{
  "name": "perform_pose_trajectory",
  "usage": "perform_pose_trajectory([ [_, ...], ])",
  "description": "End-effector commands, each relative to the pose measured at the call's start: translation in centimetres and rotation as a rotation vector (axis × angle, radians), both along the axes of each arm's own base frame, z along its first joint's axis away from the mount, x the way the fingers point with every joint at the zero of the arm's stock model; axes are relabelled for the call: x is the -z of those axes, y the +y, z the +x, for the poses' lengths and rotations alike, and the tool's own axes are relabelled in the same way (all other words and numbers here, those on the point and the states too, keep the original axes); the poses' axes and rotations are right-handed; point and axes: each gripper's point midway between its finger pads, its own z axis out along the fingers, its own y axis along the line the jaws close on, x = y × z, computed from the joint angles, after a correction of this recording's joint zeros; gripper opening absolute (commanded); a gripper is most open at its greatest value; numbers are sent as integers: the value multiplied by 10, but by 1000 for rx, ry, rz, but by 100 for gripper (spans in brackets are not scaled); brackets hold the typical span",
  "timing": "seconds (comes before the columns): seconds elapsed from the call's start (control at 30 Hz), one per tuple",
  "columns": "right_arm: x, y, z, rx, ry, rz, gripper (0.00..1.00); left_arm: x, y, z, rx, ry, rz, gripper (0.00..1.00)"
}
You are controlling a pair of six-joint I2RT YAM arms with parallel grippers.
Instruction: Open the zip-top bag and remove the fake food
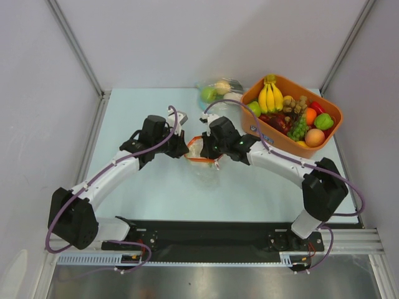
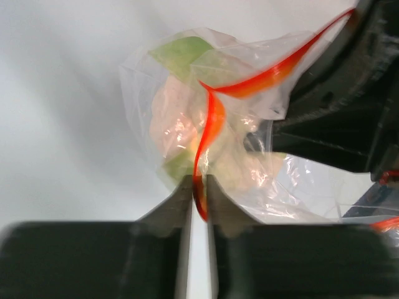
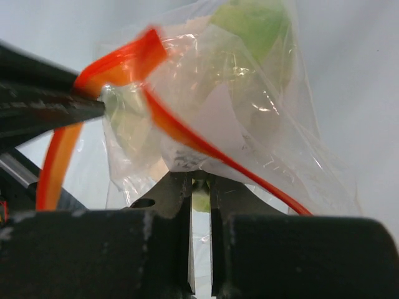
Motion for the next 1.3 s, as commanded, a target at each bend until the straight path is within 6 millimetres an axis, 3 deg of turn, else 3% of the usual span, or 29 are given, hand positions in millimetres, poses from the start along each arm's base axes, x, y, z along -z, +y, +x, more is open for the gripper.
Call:
perform_pose_trajectory([
  [0.0, -38, -7, 4, 13, -75, 54, 0, -24, -4, 5, 14, -89, -42, 23],
  [0.07, -38, -10, 3, 17, -62, 68, 0, -41, -7, 4, 25, -149, -84, 41],
  [0.1, -35, -15, 5, 30, -53, 73, 0, -40, -7, 1, 32, -151, -96, 51],
  [0.23, -37, -22, 5, 37, -24, 143, 0, -62, -10, -5, 53, -237, -164, 69],
  [0.27, -42, -22, 6, 45, -22, 178, 0, -74, -11, -6, 62, -278, -189, 69],
  [0.4, -53, -26, 6, 29, 13, 286, 0, -78, -19, -13, 103, -289, -246, 72],
  [0.63, -93, -47, 9, 24, 7, 455, 0, -79, -25, -22, 47, -209, -386, 72],
  [0.67, -94, -53, 11, 34, 6, 464, 0, -65, -20, -23, 6, -190, -385, 72],
  [0.77, -104, -56, 7, 21, 22, 517, 0, -68, -18, -29, -34, -191, -458, 72],
  [0.9, -121, -51, -2, -33, 38, 601, 0, -53, -22, -35, -33, -148, -484, 73],
  [1.13, -133, -46, -12, -69, 63, 665, 0, -69, -30, -34, -7, -190, -588, 73],
  [1.23, -136, -47, -15, -78, 66, 674, 0, -70, -34, -34, 4, -184, -610, 67],
  [1.27, -138, -47, -17, -82, 65, 677, 0, -68, -35, -34, 8, -177, -611, 60],
])
